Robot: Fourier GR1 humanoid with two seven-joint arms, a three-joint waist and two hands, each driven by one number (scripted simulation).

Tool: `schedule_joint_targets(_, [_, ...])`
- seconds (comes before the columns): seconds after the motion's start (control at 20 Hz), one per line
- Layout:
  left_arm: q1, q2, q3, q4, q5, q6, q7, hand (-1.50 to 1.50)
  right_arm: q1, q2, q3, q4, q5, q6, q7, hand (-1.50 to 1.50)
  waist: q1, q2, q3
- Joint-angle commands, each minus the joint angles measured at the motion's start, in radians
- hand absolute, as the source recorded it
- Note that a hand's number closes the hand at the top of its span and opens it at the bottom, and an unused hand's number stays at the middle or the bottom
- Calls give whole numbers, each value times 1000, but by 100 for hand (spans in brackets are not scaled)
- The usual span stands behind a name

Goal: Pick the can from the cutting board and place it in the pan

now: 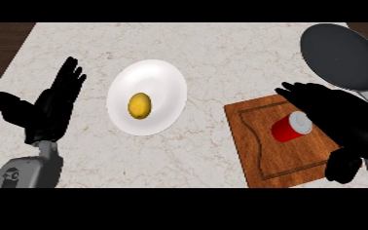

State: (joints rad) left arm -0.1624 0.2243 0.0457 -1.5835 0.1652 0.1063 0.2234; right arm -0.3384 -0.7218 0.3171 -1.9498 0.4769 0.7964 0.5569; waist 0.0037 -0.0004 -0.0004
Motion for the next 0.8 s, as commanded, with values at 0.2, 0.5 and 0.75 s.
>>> schedule_joint_targets(0.2, [29,-1,29,-69,16,-23,42,0,-10,105,26,98,162,17,-3,-150,2,0,0])
schedule_joint_targets(0.5, [51,-32,0,-86,-38,-13,38,0,-51,169,-27,172,205,63,-59,-150,2,0,0])
schedule_joint_targets(0.75, [-16,-63,6,31,-59,-4,-15,0,-51,206,39,305,331,-8,-142,-150,0,2,0])
